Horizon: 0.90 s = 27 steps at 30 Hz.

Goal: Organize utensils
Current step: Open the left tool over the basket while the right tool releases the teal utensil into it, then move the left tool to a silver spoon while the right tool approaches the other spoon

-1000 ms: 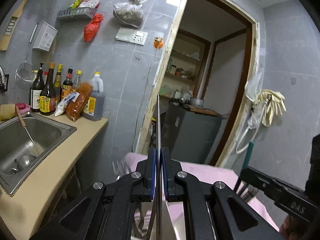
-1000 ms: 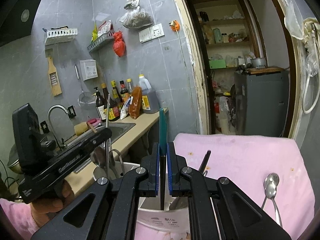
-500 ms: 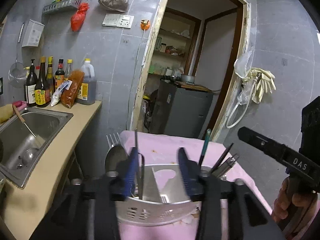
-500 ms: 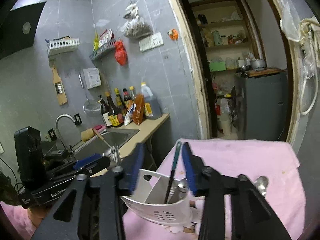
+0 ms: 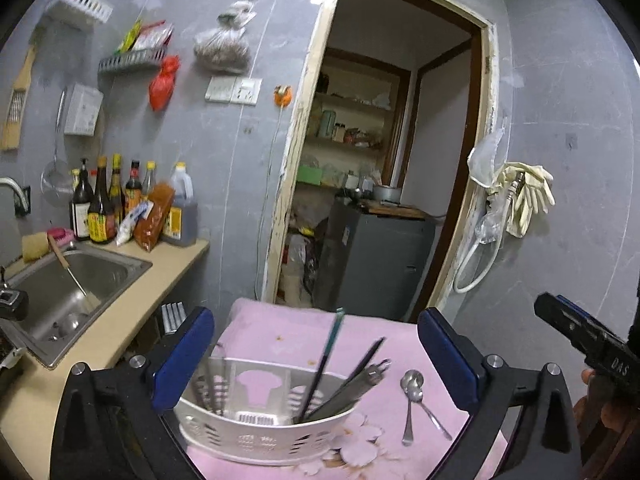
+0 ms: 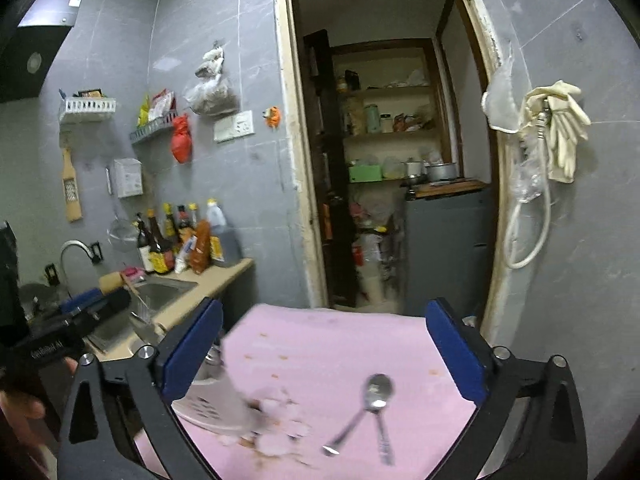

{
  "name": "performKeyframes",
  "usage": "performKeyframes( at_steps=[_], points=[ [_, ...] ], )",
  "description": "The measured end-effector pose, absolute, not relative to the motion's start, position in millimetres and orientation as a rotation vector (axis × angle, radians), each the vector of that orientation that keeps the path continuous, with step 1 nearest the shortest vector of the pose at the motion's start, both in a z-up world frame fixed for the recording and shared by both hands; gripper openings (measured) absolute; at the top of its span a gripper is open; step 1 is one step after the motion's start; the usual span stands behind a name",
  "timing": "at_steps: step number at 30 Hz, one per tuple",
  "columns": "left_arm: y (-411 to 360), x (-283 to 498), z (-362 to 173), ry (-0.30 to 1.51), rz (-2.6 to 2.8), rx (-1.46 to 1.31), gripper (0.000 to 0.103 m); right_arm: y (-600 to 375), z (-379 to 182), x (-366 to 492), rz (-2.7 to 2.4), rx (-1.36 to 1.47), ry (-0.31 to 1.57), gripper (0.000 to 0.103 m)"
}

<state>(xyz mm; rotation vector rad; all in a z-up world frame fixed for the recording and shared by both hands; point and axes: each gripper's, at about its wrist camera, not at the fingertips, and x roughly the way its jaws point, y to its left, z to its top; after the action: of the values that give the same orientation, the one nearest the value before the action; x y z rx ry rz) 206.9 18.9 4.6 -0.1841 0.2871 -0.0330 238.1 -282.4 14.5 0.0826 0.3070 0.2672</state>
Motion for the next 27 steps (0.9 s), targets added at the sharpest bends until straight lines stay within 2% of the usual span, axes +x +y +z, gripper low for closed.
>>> performKeyframes(
  at_steps=[7, 17, 23, 27],
  points=[
    [-46, 206, -4, 0.290, -0.035, -0.107, 0.103, -332, -7, 244, 0.229, 0.060, 0.362, 0.101],
    [-119, 228, -42, 0.403, -0.123, -0.077, 0.103, -400, -57, 267, 0.187, 0.076, 0.450, 0.101],
    [-141, 256, -74, 0.494, -0.114, -0.060, 0.102, -417, -91, 288, 0.190, 0.085, 0.521, 0.101],
    [-147, 284, -102, 0.620, -0.053, -0.041, 0.102, -418, -115, 307, 0.223, 0.106, 0.589, 0.101]
  ],
)
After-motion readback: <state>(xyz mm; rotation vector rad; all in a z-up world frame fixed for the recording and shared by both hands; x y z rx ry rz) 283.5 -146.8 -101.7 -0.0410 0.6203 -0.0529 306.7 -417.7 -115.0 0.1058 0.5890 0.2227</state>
